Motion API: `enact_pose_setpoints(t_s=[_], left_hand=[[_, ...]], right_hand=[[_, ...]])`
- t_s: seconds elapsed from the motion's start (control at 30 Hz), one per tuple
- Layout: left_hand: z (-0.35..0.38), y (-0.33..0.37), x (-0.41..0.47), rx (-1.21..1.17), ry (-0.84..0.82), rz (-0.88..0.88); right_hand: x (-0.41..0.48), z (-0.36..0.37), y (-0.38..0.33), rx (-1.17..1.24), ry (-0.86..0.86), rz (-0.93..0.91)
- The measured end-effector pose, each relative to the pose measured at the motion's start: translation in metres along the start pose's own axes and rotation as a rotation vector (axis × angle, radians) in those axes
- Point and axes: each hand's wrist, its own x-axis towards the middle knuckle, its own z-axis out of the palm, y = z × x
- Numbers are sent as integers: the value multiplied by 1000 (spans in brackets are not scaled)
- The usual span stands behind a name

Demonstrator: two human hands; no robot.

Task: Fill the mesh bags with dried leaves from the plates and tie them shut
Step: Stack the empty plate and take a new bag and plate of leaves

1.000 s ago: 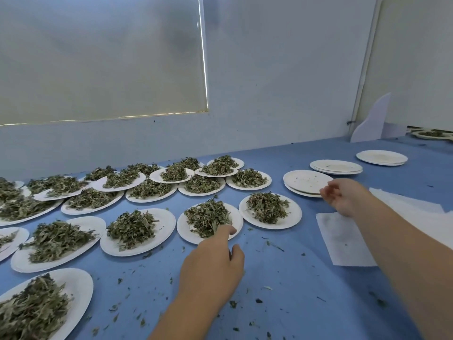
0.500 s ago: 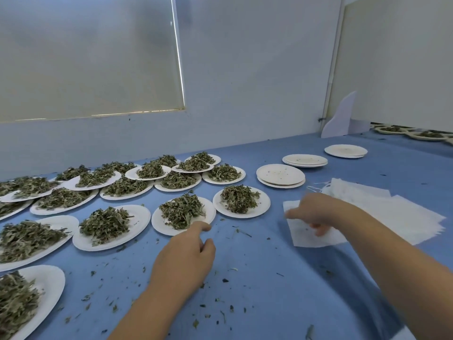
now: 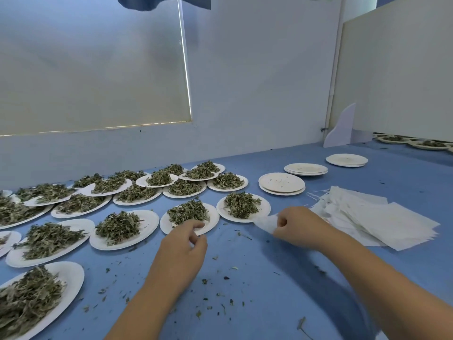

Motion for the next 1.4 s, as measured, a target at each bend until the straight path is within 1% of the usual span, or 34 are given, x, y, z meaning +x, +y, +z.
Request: enact_pose_setpoints(t_s=[0.13,0.2,0.23,0.3,0.37,0.43,0.5,0.57,0.63,0.77,0.83,0.93,1.0,1.07,1.1,1.2,1.3,1.4], left_hand=[[-6,6,-3,-115,13,93],[-10,11,-5,-226,-26,101],[-13,14,-6,-298,-41,98],[-20,16,-9,-487,-52,97],[-33,15,-12,-666,-68,88],[-51,14,-19,-777,-134,79],[-67,12,-28,-745,-160,54],[-81,9,-39,-621,-134,13],[-94,6,-49,-550,-110,-53],[-129,-1,-66,-539,-38,-166],[-150,-7,-73,-493,-16,-204],[-178,-20,-81,-326,4,-275],[-194,-28,-86,-283,74,-295],[-210,-34,-90,-303,156,-308],[-218,-37,-91,-329,191,-319],[-236,-44,-94,-436,287,-347],[-247,-52,-97,-446,370,-346],[-252,-57,-101,-476,458,-344]], right_hand=[[-33,-29,-24,263,-141,-266],[-46,-39,-37,405,-205,-377],[-50,-42,-43,463,-209,-420],[-54,-45,-54,563,-178,-471],[-54,-46,-65,659,-151,-480],[-52,-44,-77,765,-160,-469],[-48,-40,-91,913,-211,-436],[-44,-34,-107,1024,-283,-422],[-41,-24,-125,1078,-346,-446],[-39,-1,-166,1148,-465,-452],[-40,12,-186,1159,-514,-442],[-43,32,-214,1181,-582,-394],[-41,44,-234,1151,-600,-326],[-37,57,-251,1020,-571,-240],[-34,64,-258,908,-543,-217],[-30,88,-276,556,-487,-227],[-26,110,-294,406,-499,-196],[-23,119,-310,320,-461,-212]])
